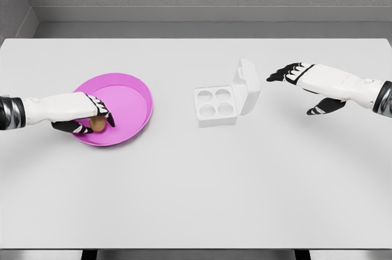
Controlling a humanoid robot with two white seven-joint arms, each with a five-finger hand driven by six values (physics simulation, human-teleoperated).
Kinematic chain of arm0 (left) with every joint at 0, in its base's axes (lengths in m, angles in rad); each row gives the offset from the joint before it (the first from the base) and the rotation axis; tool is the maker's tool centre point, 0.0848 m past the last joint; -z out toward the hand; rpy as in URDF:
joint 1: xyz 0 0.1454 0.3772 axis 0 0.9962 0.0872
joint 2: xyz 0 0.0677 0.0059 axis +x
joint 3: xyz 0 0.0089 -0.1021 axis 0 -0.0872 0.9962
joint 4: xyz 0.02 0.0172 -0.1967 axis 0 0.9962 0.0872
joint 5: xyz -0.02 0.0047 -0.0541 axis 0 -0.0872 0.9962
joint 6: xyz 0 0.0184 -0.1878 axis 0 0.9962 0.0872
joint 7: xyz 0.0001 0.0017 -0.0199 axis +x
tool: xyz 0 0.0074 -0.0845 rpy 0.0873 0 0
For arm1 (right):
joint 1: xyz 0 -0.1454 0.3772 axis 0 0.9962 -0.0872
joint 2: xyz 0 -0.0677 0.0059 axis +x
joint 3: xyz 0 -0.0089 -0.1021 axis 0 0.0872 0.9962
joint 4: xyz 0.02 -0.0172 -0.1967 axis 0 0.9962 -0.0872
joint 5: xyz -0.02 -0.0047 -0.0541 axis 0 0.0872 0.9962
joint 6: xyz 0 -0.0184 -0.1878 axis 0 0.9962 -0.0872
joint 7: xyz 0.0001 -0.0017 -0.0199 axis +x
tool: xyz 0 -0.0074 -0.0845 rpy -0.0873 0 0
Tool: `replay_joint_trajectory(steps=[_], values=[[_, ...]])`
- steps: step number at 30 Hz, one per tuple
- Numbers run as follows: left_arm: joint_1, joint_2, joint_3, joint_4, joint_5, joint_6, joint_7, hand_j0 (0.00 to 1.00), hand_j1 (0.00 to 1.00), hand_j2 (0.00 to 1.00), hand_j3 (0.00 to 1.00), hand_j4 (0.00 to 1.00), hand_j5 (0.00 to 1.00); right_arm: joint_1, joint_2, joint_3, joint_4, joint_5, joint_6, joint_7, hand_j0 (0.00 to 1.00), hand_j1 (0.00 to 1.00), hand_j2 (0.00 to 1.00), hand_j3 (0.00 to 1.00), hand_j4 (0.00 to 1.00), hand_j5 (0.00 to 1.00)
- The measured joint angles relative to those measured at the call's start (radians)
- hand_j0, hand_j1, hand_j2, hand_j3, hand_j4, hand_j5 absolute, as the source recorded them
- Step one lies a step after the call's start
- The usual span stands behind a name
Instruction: Pack egg into the box and close the box lid
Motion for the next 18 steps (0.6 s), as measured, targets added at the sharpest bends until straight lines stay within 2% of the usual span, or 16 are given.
replay_joint_trajectory(steps=[5,18], values=[[0.002,-0.008,0.001,0.007,0.002,0.000,0.001,0.51,0.51,0.51,0.51,0.51,0.51,0.000,0.000,0.000,0.001,0.000,0.000,0.000,1.00,1.00,1.00,1.00,1.00,1.00],[-0.014,-0.012,0.013,0.008,0.004,0.000,0.001,0.51,0.51,0.51,0.51,0.51,0.51,0.000,0.000,0.000,0.013,0.000,0.000,0.000,1.00,1.00,1.00,1.00,1.00,1.00]])
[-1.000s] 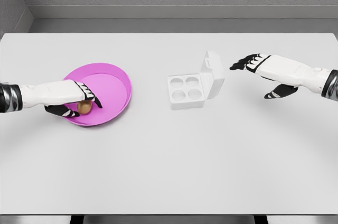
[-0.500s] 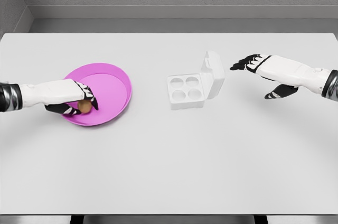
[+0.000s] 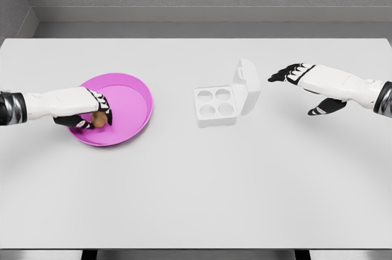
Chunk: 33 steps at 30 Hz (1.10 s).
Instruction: Pack egg into the box and close the box lid
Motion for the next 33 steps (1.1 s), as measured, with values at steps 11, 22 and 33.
replay_joint_trajectory(steps=[11,22,33], values=[[0.000,-0.040,0.042,0.001,0.013,0.000,0.008,0.46,0.46,0.46,0.46,0.46,0.46,0.000,-0.001,0.000,0.003,0.000,0.000,0.000,1.00,1.00,1.00,1.00,1.00,1.00],[0.002,-0.098,0.088,0.002,0.033,0.000,0.012,0.46,0.46,0.46,0.46,0.46,0.46,0.000,-0.002,-0.001,0.003,0.000,0.000,0.000,1.00,1.00,1.00,1.00,1.00,1.00],[0.002,-0.153,0.128,0.020,0.043,0.000,0.012,0.45,0.45,0.45,0.45,0.45,0.45,0.000,-0.005,-0.001,0.006,0.000,0.000,0.000,1.00,1.00,1.00,1.00,1.00,1.00]])
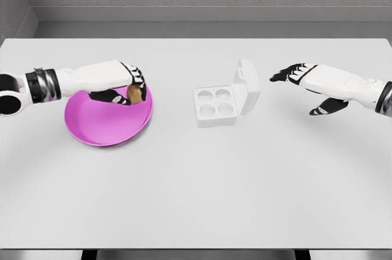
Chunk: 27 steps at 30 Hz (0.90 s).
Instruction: Pack egg into the box and close the box lid
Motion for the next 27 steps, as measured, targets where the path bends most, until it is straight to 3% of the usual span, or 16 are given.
replay_joint_trajectory(steps=[27], values=[[0.000,-0.133,0.047,0.018,0.044,0.000,0.000,0.44,0.44,0.44,0.44,0.44,0.44,0.000,0.001,0.000,0.009,0.000,0.000,0.000,1.00,1.00,1.00,1.00,1.00,1.00]])
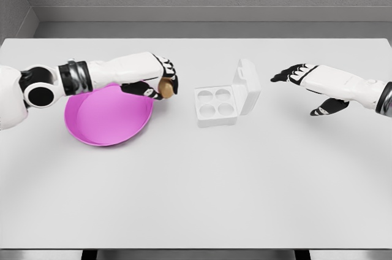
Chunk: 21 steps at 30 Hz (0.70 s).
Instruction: Pack egg into the box and close the box lid
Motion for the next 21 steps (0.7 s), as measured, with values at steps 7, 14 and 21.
replay_joint_trajectory(steps=[7,14,21], values=[[0.000,-0.036,0.009,0.010,0.000,0.000,0.000,0.44,0.44,0.44,0.44,0.44,0.44,0.000,0.001,0.000,0.001,0.000,0.000,0.000,1.00,1.00,1.00,1.00,1.00,1.00],[0.000,-0.071,0.015,0.012,0.012,0.000,0.000,0.44,0.44,0.44,0.44,0.44,0.44,0.000,0.001,0.000,0.003,0.000,0.000,0.000,1.00,1.00,1.00,1.00,1.00,1.00],[0.001,-0.100,0.020,0.012,0.018,0.000,-0.001,0.43,0.43,0.43,0.43,0.43,0.43,0.000,0.001,0.000,0.007,0.000,0.000,0.000,1.00,1.00,1.00,1.00,1.00,1.00]])
